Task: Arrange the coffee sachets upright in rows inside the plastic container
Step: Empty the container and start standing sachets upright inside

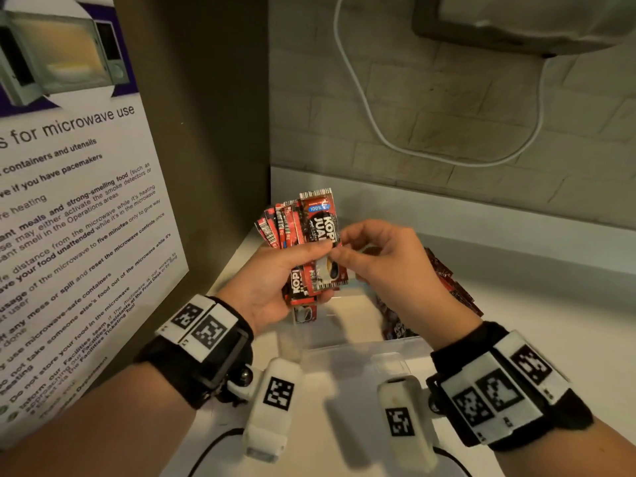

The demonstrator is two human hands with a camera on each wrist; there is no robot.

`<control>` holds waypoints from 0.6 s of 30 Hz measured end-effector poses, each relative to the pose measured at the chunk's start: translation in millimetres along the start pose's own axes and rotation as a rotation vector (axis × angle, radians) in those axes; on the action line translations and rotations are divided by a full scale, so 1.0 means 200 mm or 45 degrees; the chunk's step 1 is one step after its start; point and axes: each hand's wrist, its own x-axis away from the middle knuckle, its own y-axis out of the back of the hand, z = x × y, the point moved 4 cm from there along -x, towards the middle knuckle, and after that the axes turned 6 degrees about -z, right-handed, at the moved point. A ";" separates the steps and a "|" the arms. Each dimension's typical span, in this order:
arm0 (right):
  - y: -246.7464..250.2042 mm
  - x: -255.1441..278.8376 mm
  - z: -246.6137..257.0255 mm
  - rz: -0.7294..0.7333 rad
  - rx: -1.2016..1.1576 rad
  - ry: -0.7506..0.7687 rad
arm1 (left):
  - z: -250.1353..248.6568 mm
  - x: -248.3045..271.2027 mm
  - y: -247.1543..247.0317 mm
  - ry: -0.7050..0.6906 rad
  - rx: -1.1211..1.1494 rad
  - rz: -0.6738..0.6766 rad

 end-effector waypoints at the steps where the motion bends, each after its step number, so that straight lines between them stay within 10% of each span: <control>1: -0.02 0.00 0.00 0.033 -0.022 -0.010 | 0.00 0.00 0.02 -0.001 -0.025 -0.008; 12: -0.09 -0.03 -0.07 0.038 -0.411 -0.338 | -0.06 -0.01 0.15 -0.040 -0.113 -0.158; 18: -0.10 0.01 -0.25 0.100 -0.006 -0.517 | -0.02 -0.03 0.34 0.015 -0.083 -0.530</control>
